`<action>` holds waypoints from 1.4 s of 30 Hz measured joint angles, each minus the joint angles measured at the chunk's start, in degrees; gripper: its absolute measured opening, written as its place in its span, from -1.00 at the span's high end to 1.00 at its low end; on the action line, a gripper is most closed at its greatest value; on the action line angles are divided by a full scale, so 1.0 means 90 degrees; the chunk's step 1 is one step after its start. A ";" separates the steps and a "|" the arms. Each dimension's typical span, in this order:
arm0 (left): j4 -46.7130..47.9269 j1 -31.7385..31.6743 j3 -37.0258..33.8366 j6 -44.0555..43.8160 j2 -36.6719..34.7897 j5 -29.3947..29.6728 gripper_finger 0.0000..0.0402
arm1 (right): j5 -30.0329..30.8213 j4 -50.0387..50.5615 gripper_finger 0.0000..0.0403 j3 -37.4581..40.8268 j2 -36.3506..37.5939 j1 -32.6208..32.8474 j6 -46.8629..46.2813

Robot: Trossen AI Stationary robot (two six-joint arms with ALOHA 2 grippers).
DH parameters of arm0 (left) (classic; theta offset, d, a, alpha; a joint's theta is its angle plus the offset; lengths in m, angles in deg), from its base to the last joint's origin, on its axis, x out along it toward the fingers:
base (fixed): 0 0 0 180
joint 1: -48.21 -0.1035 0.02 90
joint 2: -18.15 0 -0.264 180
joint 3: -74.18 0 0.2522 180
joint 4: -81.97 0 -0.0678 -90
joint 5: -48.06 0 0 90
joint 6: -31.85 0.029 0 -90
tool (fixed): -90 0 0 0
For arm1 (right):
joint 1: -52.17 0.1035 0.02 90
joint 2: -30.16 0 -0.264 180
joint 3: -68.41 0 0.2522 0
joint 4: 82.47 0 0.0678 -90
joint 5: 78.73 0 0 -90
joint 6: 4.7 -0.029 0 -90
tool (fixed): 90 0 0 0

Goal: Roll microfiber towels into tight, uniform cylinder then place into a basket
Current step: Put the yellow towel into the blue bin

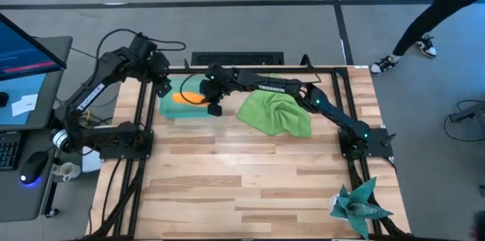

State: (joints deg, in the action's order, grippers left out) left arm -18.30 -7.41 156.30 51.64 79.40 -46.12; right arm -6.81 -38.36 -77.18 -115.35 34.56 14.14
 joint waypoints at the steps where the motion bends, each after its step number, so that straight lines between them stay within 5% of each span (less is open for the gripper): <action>1: 0.0014 0.0000 -0.0008 -0.0004 -0.0060 -0.0001 0.07 | 0.0008 -0.0007 0.79 0.0000 0.0000 0.0034 0.0048; 27: 0.0059 0.0005 -0.0024 -0.0215 -0.0138 -0.0002 0.07 | 0.0707 0.0406 0.62 0.0002 -0.0007 0.0224 0.0836; 42: 0.0062 0.0005 -0.0024 -0.0161 -0.0138 0.0000 0.07 | 0.1183 0.0391 -0.16 0.0002 -0.0010 0.0411 0.1026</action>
State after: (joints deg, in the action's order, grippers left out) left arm -17.75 -7.36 156.08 50.20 78.16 -46.12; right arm 3.83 -34.84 -77.15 -115.44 38.26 23.37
